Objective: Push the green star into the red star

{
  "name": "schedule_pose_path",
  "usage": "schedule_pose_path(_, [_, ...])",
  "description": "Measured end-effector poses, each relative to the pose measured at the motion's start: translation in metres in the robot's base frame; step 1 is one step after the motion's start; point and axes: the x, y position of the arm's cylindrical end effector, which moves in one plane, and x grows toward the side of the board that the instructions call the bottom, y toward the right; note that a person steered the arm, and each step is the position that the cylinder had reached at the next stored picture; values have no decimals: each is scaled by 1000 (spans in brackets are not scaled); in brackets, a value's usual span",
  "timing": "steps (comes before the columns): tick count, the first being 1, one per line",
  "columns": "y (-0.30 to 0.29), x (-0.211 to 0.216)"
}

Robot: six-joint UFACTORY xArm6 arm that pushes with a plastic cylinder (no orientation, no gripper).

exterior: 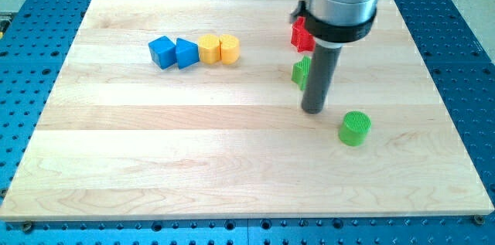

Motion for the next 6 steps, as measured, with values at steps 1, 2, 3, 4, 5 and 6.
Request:
schedule_pose_path(1, [-15, -3])
schedule_pose_path(2, [9, -28])
schedule_pose_path(3, [16, -35])
schedule_pose_path(4, [15, -36])
schedule_pose_path(5, [15, -53])
schedule_pose_path(6, [15, -59])
